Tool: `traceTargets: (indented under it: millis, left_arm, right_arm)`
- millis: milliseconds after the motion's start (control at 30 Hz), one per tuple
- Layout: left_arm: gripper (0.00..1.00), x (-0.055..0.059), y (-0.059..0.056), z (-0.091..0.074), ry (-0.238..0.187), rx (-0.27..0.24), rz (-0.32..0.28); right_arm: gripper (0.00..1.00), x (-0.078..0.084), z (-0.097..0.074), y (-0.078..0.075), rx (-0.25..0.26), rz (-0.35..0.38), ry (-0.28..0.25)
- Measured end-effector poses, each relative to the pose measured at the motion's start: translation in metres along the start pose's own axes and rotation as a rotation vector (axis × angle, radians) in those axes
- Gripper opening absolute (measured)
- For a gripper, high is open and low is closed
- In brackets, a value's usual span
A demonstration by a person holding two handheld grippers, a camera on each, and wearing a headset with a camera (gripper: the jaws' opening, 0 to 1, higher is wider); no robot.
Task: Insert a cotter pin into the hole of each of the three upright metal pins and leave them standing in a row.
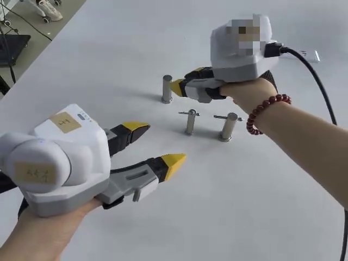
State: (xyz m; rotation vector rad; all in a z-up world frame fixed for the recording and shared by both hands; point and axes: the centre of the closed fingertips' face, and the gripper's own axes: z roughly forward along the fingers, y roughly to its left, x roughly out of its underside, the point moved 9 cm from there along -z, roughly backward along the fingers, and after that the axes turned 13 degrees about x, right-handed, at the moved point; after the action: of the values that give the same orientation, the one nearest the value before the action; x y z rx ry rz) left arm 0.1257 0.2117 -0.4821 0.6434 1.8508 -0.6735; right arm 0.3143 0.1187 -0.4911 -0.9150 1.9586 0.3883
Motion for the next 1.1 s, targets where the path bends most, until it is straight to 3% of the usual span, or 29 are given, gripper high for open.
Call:
traceTargets:
  millis: [567,1033,1100]
  left_arm:
    - [0.44,-0.004,0.009,-0.004,-0.026,-0.030,-0.001]
    - [0.43,-0.006,0.011,-0.005,-0.036,-0.035,-0.007]
    - [0.43,-0.006,0.011,-0.004,-0.034,-0.034,-0.006]
  right_arm:
    - [0.17,-0.001,0.031,0.013,0.024,0.004,0.039]
    - [0.09,0.001,0.041,0.013,0.049,-0.019,0.056]
    - [0.09,0.000,0.040,0.014,0.042,-0.052,0.056]
